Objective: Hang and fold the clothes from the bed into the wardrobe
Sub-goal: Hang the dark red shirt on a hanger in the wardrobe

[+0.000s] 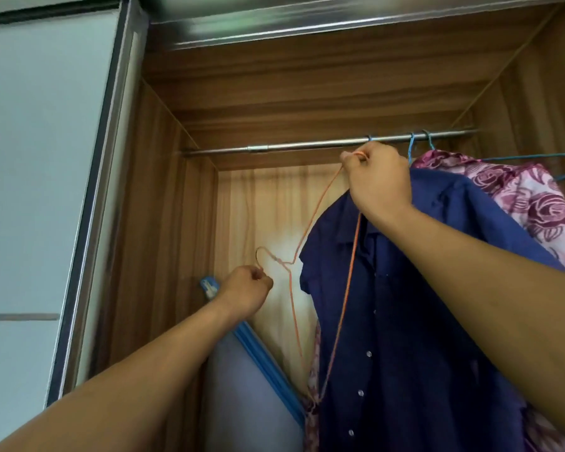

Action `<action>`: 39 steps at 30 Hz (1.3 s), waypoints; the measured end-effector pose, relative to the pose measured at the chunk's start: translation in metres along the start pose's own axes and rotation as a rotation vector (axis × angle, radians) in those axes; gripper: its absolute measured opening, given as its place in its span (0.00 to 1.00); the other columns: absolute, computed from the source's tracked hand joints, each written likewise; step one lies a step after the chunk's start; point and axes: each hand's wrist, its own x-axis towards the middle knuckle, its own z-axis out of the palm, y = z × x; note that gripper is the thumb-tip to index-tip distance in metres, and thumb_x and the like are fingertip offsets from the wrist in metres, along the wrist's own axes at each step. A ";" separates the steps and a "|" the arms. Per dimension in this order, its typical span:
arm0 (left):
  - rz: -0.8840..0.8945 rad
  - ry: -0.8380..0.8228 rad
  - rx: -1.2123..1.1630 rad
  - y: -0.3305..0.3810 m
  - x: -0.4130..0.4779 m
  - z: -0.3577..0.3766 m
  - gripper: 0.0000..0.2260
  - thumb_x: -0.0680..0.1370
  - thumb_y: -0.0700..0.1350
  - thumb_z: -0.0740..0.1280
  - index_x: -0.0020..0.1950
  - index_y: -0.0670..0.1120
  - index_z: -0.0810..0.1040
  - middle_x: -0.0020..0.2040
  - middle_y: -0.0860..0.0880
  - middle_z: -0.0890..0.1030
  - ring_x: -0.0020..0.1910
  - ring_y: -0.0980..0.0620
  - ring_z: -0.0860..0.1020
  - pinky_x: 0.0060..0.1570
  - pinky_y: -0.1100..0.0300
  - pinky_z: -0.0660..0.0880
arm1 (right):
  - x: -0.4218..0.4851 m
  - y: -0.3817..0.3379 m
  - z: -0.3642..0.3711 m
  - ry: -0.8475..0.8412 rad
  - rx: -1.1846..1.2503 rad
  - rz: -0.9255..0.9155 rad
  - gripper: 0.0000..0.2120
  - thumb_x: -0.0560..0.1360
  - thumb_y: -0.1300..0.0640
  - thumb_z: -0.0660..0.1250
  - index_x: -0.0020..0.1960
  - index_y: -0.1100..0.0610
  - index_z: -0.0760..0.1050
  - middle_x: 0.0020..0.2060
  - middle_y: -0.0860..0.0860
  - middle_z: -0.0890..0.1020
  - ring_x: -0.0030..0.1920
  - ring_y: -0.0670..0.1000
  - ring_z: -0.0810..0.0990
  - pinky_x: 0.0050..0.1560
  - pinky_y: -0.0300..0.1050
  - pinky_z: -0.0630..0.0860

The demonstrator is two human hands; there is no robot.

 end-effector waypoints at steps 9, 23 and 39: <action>-0.311 -0.275 -0.326 -0.088 -0.067 0.085 0.07 0.83 0.46 0.62 0.52 0.48 0.80 0.45 0.52 0.81 0.46 0.52 0.80 0.46 0.60 0.78 | -0.063 0.075 0.015 -0.330 0.050 0.079 0.17 0.82 0.49 0.62 0.39 0.56 0.79 0.26 0.44 0.75 0.28 0.37 0.73 0.28 0.29 0.66; -0.450 0.186 -0.409 -0.173 -0.083 0.137 0.14 0.84 0.49 0.62 0.41 0.45 0.77 0.31 0.49 0.75 0.28 0.54 0.70 0.25 0.66 0.66 | -0.264 0.168 0.020 -0.444 0.358 0.932 0.15 0.85 0.53 0.52 0.41 0.54 0.68 0.30 0.54 0.78 0.18 0.46 0.71 0.21 0.33 0.64; -0.625 0.458 -0.778 -0.191 -0.096 0.151 0.13 0.81 0.41 0.57 0.37 0.48 0.68 0.26 0.52 0.64 0.22 0.56 0.59 0.27 0.62 0.54 | -0.475 0.205 0.034 -1.670 -0.451 0.412 0.23 0.78 0.46 0.65 0.68 0.54 0.68 0.61 0.57 0.77 0.55 0.57 0.77 0.55 0.51 0.74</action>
